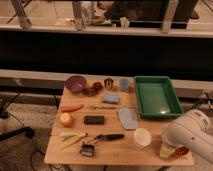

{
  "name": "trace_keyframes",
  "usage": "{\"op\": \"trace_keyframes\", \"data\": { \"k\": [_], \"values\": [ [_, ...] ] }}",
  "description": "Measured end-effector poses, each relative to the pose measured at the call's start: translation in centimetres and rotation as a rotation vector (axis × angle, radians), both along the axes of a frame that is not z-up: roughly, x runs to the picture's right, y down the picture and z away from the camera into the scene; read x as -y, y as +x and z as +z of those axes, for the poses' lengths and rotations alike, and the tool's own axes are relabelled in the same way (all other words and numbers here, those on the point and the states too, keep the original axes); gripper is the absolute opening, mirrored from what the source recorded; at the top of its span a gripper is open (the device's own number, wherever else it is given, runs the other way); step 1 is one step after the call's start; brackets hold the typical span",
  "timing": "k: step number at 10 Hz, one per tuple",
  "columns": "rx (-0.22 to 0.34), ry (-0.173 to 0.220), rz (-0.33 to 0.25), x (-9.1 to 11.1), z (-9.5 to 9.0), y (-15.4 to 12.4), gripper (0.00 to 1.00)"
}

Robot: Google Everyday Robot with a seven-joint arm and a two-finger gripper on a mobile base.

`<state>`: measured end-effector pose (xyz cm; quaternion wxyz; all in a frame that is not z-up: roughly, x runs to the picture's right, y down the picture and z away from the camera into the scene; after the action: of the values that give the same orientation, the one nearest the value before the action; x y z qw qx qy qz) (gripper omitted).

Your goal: Stack bowls into tray

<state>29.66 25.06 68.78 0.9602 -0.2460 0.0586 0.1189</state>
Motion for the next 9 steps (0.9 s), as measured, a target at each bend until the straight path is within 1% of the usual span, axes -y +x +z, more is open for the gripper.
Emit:
{"op": "trace_keyframes", "data": {
  "k": [2, 4, 6, 9],
  "values": [
    [-0.033, -0.002, 0.013, -0.3, 0.3, 1.5, 0.8],
    [-0.076, -0.005, 0.032, -0.5, 0.2, 3.6, 0.8],
    [-0.105, -0.017, 0.046, -1.2, -0.1, 4.7, 0.8],
    [-0.123, -0.037, 0.065, -2.5, -0.5, 5.5, 0.8]
  ]
}}
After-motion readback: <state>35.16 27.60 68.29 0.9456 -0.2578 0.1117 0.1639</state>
